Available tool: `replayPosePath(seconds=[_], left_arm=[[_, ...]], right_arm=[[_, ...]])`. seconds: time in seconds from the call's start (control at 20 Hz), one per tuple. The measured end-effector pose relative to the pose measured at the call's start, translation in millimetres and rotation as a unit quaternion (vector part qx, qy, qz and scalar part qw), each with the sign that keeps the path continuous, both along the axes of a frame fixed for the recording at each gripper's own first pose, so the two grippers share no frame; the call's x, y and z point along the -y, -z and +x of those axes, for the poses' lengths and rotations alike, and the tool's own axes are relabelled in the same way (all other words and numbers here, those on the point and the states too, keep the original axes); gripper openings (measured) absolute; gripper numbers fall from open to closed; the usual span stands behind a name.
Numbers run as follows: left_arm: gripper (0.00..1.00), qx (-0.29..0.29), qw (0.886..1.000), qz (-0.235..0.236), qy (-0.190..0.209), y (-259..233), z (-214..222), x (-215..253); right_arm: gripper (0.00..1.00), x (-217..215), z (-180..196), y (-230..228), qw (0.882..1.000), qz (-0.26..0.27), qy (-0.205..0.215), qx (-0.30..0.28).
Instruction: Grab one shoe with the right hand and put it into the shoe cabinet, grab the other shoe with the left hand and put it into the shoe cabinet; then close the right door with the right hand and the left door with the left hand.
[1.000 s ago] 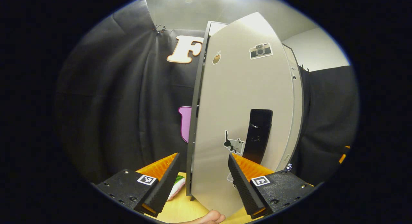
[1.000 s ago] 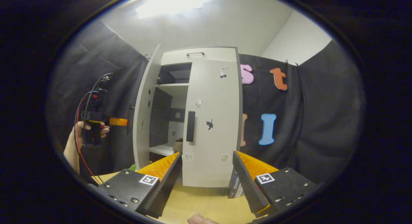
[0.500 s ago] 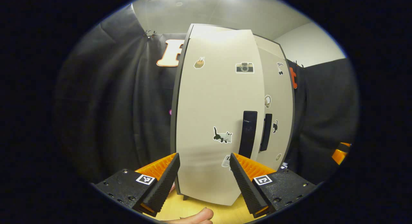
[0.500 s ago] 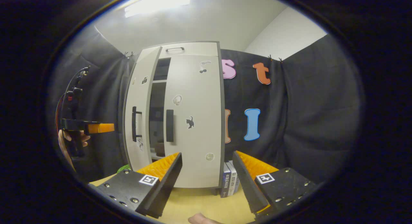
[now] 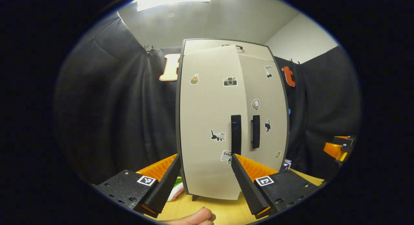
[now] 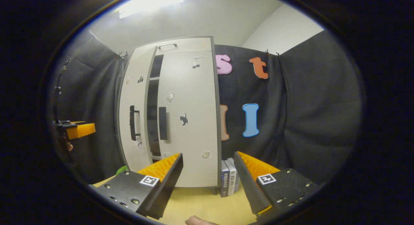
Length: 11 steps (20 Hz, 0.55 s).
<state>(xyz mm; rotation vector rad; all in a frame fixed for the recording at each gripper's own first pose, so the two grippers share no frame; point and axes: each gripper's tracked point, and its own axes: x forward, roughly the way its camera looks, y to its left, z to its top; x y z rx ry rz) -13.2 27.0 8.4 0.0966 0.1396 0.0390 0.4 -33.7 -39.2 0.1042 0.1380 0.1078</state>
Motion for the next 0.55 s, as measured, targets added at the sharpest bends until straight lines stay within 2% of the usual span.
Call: replayPosePath(seconds=[0.05,0.1,0.15,0.25,0.3,0.35,0.4,0.55], left_arm=[[0.96,-0.007,1.000,0.000,0.005,5.8,-4.2,5.1],[0.92,-0.010,1.000,-0.002,0.011,10.2,-7.2,11.6],[0.99,-0.014,1.000,0.001,0.016,15.1,-8.2,16.4],[0.92,-0.016,1.000,0.011,0.010,22.6,-7.4,18.6],[0.95,-0.022,1.000,0.014,0.004,28.1,-6.2,18.9],[0.93,-0.023,1.000,0.012,-0.002,31.7,-5.8,18.8],[0.96,-0.024,1.000,0.011,-0.005,33.8,-3.9,20.5],[0.96,-0.012,1.000,0.012,-0.018,33.0,-1.0,17.7]], right_arm=[[0.95,-1.8,-1.3,-0.3,1.000,0.001,-0.003,0.001],[0.95,-3.8,-2.5,-0.8,1.000,0.001,-0.007,0.004],[0.95,-5.4,-4.1,-0.4,1.000,0.000,-0.010,0.005],[0.92,-10.1,-6.6,0.8,1.000,-0.002,-0.016,0.006],[0.95,-13.3,-8.0,0.7,1.000,-0.002,-0.021,0.007],[0.95,-15.2,-9.2,-0.2,1.000,-0.005,-0.024,0.008],[0.95,-16.0,-10.4,0.1,1.000,-0.008,-0.025,0.009],[0.95,-19.1,-14.3,-1.1,0.999,-0.011,-0.031,0.015]])
